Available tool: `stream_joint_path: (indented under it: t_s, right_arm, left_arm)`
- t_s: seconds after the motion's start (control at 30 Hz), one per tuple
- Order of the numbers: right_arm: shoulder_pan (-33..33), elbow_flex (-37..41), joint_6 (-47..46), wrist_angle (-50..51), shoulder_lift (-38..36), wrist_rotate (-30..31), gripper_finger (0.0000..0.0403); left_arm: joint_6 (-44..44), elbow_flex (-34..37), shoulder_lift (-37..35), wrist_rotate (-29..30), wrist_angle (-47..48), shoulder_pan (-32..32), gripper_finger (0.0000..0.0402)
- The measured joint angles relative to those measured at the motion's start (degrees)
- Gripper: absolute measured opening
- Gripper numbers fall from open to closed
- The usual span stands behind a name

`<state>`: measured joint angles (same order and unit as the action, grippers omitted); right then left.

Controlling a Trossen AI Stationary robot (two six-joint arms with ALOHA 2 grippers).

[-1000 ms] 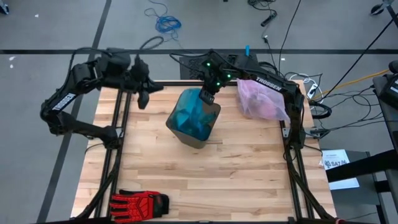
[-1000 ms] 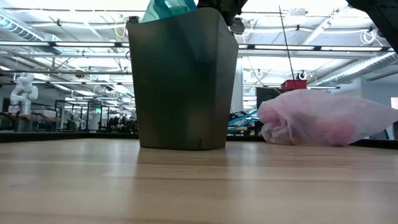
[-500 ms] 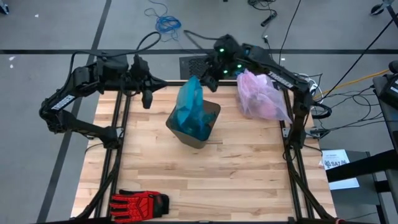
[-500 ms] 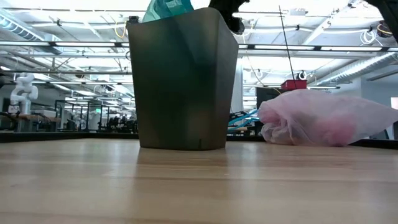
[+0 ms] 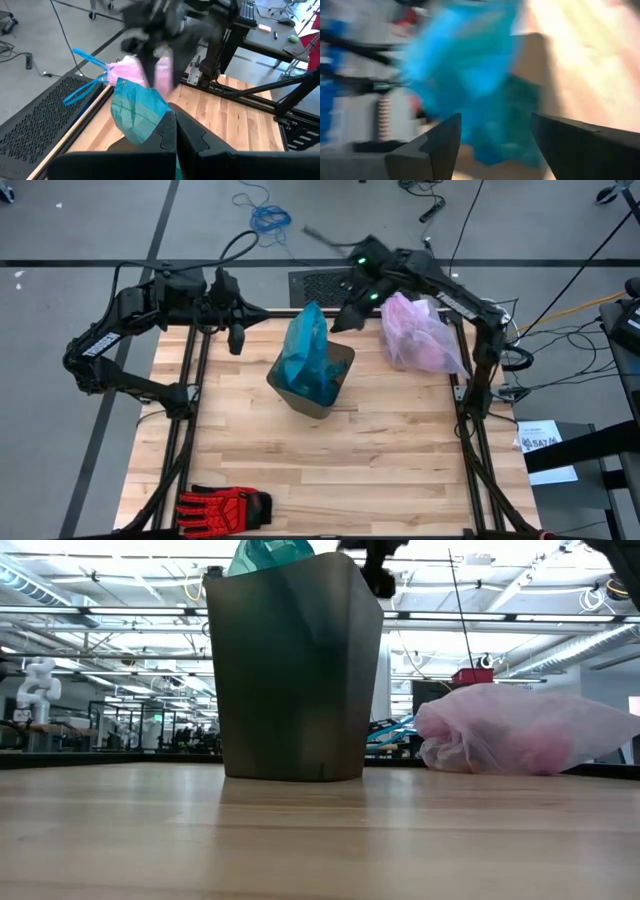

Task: Place trash/remove bag and relplace
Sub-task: Insert the blue trash bag into the black trash bin

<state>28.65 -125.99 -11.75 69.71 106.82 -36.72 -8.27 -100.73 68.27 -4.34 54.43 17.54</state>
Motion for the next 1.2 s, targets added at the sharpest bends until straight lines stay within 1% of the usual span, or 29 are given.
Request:
stream_joint_path:
  t_s: [0.07,0.1,0.27,0.33,0.4,0.47,0.57,0.63,0.73,0.77,0.83,0.9,1.07,1.2]
  right_arm:
    - [-0.76,0.16,0.99,0.46,1.94,4.96,0.0232]
    - [-1.09,0.17,1.52,0.66,2.63,5.35,0.0231]
    - [-3.40,0.15,1.18,-4.95,3.38,0.64,0.0222]
    - [-4.35,0.15,0.43,-5.67,3.39,-0.89,0.0218]
    - [-5.31,0.15,0.56,-5.58,3.41,-0.03,0.0213]
    - [-6.28,0.13,1.45,-5.80,3.70,3.18,0.0202]
    - [-7.20,0.04,3.34,-6.24,4.78,8.91,0.0160]
    - [-7.43,0.13,3.79,-5.90,4.95,15.12,0.0113]
    - [-7.12,0.13,5.14,-6.56,4.33,23.20,0.0028]
    - [-6.80,0.13,5.56,-7.11,4.01,24.59,0.0015]
    - [-5.84,0.13,5.29,-8.26,3.33,24.62,0.0011]
    - [-4.89,0.11,4.01,-8.66,2.56,24.47,0.0005]
    - [-4.58,0.06,2.58,-8.09,1.93,24.36,0.0001]
    - [-5.02,0.06,0.49,-8.18,1.61,21.65,0.0000]
  left_arm:
    - [-0.01,-0.02,0.00,-0.13,0.02,-0.21,0.0000]
    - [0.03,-0.02,0.00,-0.12,0.03,-0.44,0.0000]
    - [0.00,-0.02,-0.24,-0.17,0.10,-1.22,0.0000]
    - [-0.02,-0.02,-0.47,-0.17,0.11,-1.21,0.0000]
    - [-0.02,-0.06,-0.54,-0.15,0.09,-1.18,0.0000]
    - [-0.02,-0.07,-0.52,-0.15,0.03,-1.18,0.0000]
    - [0.09,-0.07,-0.03,-0.20,-0.20,-1.20,0.0000]
    - [0.29,-0.07,0.57,-1.87,-1.23,-1.18,0.0000]
    - [2.61,-0.07,2.33,-6.24,-6.15,-1.28,0.0000]
    - [2.82,-0.07,3.19,-7.27,-8.16,-1.56,0.0000]
    - [3.06,-0.09,4.98,-9.20,-11.71,-1.93,0.0000]
    - [3.67,-0.09,6.98,-10.64,-12.94,-2.26,0.0000]
    - [4.26,-0.09,11.69,-10.70,-11.90,-2.99,0.0000]
    - [4.26,-0.09,13.86,-10.30,-11.91,-3.04,0.0000]
